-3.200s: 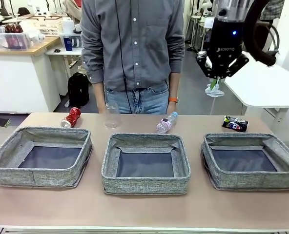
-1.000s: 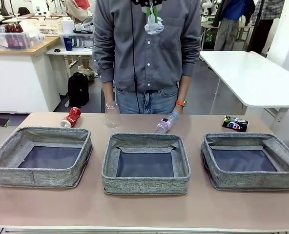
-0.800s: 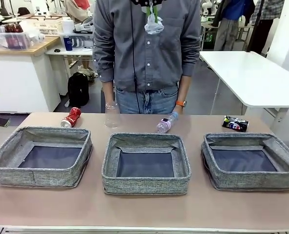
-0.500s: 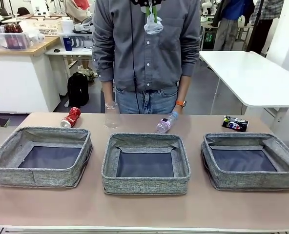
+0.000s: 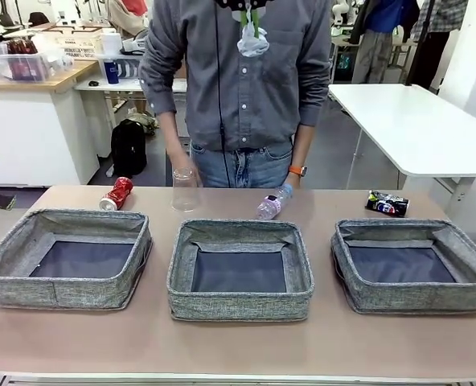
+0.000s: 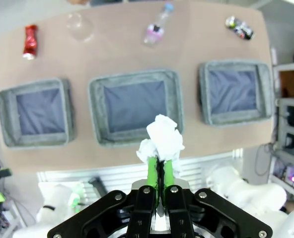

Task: Sort the waste into the appropriate baskets.
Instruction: Place the picked waste into the Fabric basket indicated by the person, then pick up the waste item pointed out by the person.

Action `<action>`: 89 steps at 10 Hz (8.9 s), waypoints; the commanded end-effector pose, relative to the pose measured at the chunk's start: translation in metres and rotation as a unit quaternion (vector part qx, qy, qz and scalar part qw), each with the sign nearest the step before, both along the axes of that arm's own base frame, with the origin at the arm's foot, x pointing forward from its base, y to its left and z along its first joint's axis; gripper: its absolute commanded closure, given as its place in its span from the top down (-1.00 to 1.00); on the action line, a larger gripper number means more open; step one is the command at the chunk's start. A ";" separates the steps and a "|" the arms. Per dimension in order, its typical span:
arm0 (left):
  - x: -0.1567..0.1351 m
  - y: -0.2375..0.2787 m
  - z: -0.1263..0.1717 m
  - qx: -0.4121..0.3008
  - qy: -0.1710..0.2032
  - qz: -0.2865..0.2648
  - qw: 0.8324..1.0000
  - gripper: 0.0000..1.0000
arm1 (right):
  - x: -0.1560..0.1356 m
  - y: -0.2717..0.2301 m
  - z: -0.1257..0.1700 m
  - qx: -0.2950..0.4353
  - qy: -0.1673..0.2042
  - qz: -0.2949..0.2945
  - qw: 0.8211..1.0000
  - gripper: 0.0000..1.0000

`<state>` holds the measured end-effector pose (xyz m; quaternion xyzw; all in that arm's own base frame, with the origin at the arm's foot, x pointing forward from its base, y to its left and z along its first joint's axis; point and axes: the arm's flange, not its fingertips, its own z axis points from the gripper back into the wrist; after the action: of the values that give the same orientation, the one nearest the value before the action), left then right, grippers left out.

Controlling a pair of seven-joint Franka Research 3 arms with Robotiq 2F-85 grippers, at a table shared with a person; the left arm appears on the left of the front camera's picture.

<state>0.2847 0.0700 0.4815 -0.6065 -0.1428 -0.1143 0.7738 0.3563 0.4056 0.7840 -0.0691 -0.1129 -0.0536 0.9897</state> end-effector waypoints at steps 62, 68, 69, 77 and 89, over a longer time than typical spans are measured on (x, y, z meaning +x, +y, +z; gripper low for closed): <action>-0.008 0.092 -0.021 0.028 0.013 0.149 0.988 1.00 | -0.030 -0.099 -0.232 0.137 -0.043 0.320 0.936 1.00; -0.006 0.092 -0.039 0.011 0.038 0.137 0.990 1.00 | -0.002 -0.241 -0.226 0.427 0.055 0.198 0.880 1.00; -0.005 0.090 -0.038 0.001 0.039 0.132 0.990 1.00 | 0.003 -0.282 -0.223 0.445 0.035 0.128 0.886 1.00; 0.001 0.079 -0.038 -0.038 0.056 0.112 0.991 1.00 | -0.086 -0.466 -0.317 0.655 -0.124 -0.029 0.745 1.00; -0.002 0.083 -0.042 -0.020 0.052 0.116 0.992 1.00 | -0.038 -0.467 -0.296 0.622 -0.039 -0.010 0.782 1.00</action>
<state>0.2830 0.1528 0.4376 -0.6085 -0.1706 0.0112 0.7749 0.3205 -0.0603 0.4879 0.5608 -0.0913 -0.1327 0.8122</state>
